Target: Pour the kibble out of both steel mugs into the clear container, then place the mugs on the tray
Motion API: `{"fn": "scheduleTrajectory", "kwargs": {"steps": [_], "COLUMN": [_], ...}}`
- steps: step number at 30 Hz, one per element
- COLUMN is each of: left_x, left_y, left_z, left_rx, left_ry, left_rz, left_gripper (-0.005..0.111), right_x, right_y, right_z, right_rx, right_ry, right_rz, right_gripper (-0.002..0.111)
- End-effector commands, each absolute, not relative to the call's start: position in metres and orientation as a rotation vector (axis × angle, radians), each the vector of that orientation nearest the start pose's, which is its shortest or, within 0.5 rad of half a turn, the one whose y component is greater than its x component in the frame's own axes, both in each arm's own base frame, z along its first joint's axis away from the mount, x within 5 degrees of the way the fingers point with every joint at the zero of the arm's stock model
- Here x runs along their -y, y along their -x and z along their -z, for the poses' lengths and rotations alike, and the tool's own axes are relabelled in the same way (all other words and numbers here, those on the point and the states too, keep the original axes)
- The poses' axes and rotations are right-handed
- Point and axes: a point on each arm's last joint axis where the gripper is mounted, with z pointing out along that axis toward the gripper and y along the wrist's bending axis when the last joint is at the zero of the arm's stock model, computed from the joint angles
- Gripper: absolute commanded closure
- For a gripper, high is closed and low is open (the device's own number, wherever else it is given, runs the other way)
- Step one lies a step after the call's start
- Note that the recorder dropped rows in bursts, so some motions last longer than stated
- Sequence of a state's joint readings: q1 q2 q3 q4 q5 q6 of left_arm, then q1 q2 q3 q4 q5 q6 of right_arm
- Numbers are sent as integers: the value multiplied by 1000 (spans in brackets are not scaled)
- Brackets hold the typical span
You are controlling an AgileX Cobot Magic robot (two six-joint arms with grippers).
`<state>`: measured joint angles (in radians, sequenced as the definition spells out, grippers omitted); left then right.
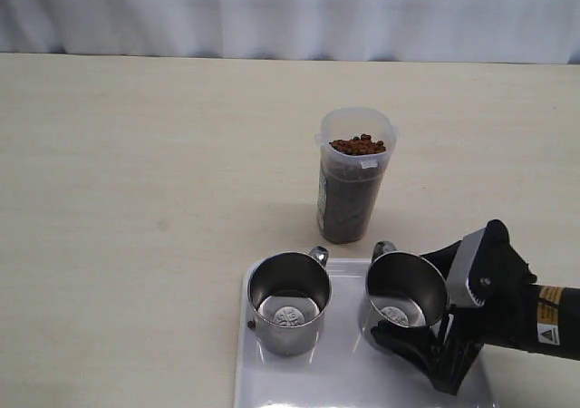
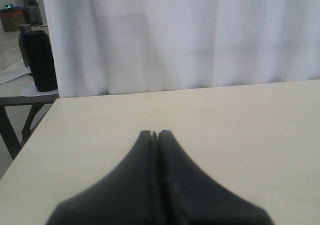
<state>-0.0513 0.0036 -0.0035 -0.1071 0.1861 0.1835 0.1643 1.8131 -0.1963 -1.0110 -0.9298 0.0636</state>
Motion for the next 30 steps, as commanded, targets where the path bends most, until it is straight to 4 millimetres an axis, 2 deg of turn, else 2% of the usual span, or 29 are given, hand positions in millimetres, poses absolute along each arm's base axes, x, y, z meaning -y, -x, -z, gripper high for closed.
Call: {"fn": "scheduleTrajectory", "kwargs": {"steps": [1,8,11,12,15,16,18,19,24,28,30], "left_x": [5,5,5,5,5,5,5,5,5,5,5], "left_y": [-56,-56,-56,-56,-56,-56,-56,-56,-56,-56,-56], "left_z": [-197,-197,-197,-197,-197,-197,-198,-197,-197,-197,-197], "left_rx": [-1655,-1655,-1655,-1655,-1655,-1653,-1651,-1653,-1653,-1653,-1653], "left_ry": [-122,-122,-122,-122,-122,-121,-121,-121,-121,-121,-121], "left_rz": [8,8,8,8,8,8,8,8,8,8,8], "left_gripper": [107,107,107,107,107,107,107,107,107,107,107], "right_x": [-92,-94,-92,-91,-80,-73,-62,-57,-42,-29,-24], "right_y": [-167,-160,-157,-157,-157,-155,-150,-146,-113,-85,-76], "right_z": [-97,-136,-154,-160,-175,-180,-188,-192,-209,-199,-202], "right_rx": [-1888,-1806,-1820,-1854,-1990,-2026,-2030,-2023,-1867,-1775,-1691], "right_ry": [1163,1074,939,836,484,398,360,325,200,94,67], "right_rz": [-661,-707,-745,-774,-788,-715,-566,-510,-449,-398,-382], "right_gripper": [21,21,22,24,45,61,86,104,104,104,104]}}
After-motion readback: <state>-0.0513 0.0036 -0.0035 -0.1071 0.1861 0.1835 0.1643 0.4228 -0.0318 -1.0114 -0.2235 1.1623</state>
